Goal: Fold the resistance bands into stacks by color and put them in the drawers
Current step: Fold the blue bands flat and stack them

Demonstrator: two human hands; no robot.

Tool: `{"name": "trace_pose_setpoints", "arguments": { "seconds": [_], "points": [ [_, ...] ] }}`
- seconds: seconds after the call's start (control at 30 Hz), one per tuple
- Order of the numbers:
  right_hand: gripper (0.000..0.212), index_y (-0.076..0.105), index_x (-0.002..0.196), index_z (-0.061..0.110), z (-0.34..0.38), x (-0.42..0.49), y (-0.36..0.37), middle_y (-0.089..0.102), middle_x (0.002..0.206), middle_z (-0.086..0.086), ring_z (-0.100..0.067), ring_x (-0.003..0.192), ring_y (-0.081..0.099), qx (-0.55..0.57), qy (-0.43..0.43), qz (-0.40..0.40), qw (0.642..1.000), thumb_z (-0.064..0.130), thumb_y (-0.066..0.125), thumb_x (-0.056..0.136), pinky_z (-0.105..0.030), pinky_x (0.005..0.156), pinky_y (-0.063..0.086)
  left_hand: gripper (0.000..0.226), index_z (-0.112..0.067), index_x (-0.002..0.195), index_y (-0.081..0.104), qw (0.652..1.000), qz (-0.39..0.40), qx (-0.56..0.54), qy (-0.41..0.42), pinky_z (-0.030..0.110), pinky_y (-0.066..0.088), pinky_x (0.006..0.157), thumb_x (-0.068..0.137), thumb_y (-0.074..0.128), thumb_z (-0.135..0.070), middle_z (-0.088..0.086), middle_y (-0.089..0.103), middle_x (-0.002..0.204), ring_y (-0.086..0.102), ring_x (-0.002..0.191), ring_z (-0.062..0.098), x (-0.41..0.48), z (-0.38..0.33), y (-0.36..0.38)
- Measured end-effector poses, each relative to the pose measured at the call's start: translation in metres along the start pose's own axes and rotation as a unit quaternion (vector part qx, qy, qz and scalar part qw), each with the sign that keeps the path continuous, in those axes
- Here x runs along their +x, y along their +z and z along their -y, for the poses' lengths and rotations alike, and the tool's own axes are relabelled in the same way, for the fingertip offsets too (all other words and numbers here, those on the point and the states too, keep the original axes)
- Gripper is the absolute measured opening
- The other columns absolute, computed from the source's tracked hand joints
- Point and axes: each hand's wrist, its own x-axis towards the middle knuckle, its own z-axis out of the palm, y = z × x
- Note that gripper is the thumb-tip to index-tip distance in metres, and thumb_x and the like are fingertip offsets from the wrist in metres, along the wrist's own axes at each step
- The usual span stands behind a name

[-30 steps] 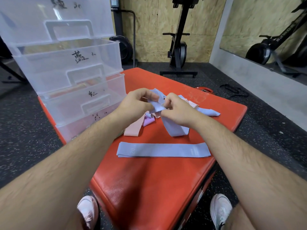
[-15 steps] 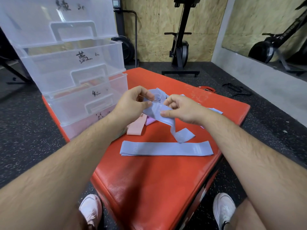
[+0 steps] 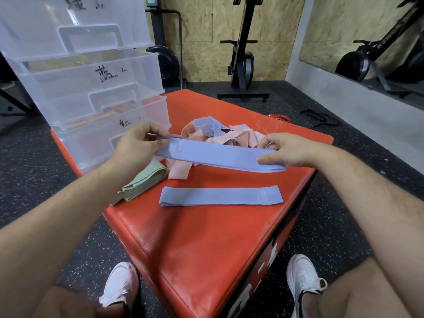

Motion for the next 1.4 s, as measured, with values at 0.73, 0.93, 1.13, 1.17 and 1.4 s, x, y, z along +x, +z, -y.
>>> {"name": "trace_pose_setpoints", "arguments": {
  "seconds": [0.73,0.93,1.13,1.17,1.4],
  "points": [
    [0.045,0.057,0.132,0.027,-0.021,-0.019,0.049,0.054,0.134,0.005,-0.016,0.122,0.051,-0.244,0.021,0.06,0.968,0.033,0.069,0.09,-0.029,0.102,0.042,0.009,-0.039,0.086,0.067,0.889,0.162,0.413,0.114,0.038,0.034,0.093,0.077,0.066,-0.038,-0.019,0.06,0.099,0.046,0.105,0.015,-0.04,0.058,0.022],
    [0.076,0.051,0.138,0.035,-0.019,-0.023,0.057,0.05,0.131,0.015,-0.008,0.121,0.05,-0.206,0.002,0.119,0.971,0.039,0.086,0.071,-0.031,0.108,0.041,0.063,-0.039,0.118,0.063,0.874,0.266,0.387,0.123,0.041,0.039,0.106,0.066,0.053,-0.072,-0.017,0.061,0.121,0.053,0.118,0.008,-0.043,0.058,0.038],
    [0.066,0.055,0.133,0.035,-0.027,-0.019,0.055,0.056,0.125,0.017,-0.01,0.118,0.054,-0.208,-0.001,0.106,0.972,0.03,0.085,0.074,-0.029,0.104,0.043,0.055,-0.034,0.127,0.059,0.883,0.281,0.361,0.11,0.035,0.041,0.106,0.077,0.074,-0.052,-0.009,0.06,0.127,0.054,0.118,0.011,-0.04,0.064,0.054],
    [0.065,0.056,0.132,0.034,-0.029,-0.019,0.053,0.057,0.126,0.017,-0.009,0.117,0.054,-0.206,-0.002,0.104,0.973,0.029,0.085,0.075,-0.026,0.102,0.042,0.052,-0.033,0.126,0.06,0.883,0.282,0.357,0.116,0.035,0.042,0.105,0.079,0.076,-0.048,-0.008,0.061,0.124,0.055,0.116,0.012,-0.038,0.064,0.055],
    [0.08,0.049,0.138,0.04,-0.036,-0.021,0.043,0.051,0.125,0.015,-0.01,0.112,0.052,-0.218,0.037,0.107,0.969,0.033,0.088,0.068,-0.032,0.1,0.045,0.058,-0.031,0.123,0.063,0.873,0.298,0.361,0.135,0.033,0.043,0.102,0.072,0.073,-0.059,-0.01,0.061,0.116,0.053,0.109,0.01,-0.034,0.061,0.064]
  ]
}}
